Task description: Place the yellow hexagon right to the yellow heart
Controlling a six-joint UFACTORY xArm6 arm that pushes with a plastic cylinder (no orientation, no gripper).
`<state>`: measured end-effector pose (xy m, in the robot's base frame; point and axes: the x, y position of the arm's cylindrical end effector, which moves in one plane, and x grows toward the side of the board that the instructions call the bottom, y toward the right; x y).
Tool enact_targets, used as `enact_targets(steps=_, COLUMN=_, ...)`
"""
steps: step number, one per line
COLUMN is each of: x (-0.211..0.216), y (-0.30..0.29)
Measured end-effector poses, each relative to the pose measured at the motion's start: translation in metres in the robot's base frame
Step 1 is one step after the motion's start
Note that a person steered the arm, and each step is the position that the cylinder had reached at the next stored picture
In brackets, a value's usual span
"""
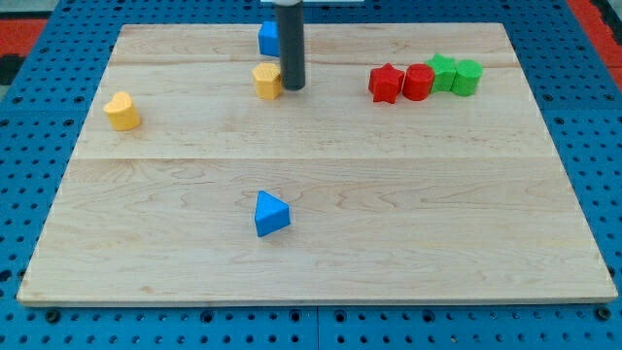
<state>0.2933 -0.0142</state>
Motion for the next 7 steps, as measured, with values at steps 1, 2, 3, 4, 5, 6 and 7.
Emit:
enact_targets(steps=1, x=-0.012, y=-0.036)
enact_targets(steps=2, x=0.005, y=-0.092)
enact_targets(steps=3, x=0.013, y=-0.066)
enact_targets(steps=4, x=0.034, y=-0.048)
enact_targets(steps=5, x=0.064, y=-0.074)
enact_targets(steps=6, x=0.063, y=-0.136)
enact_targets(steps=7, x=0.057, y=-0.144)
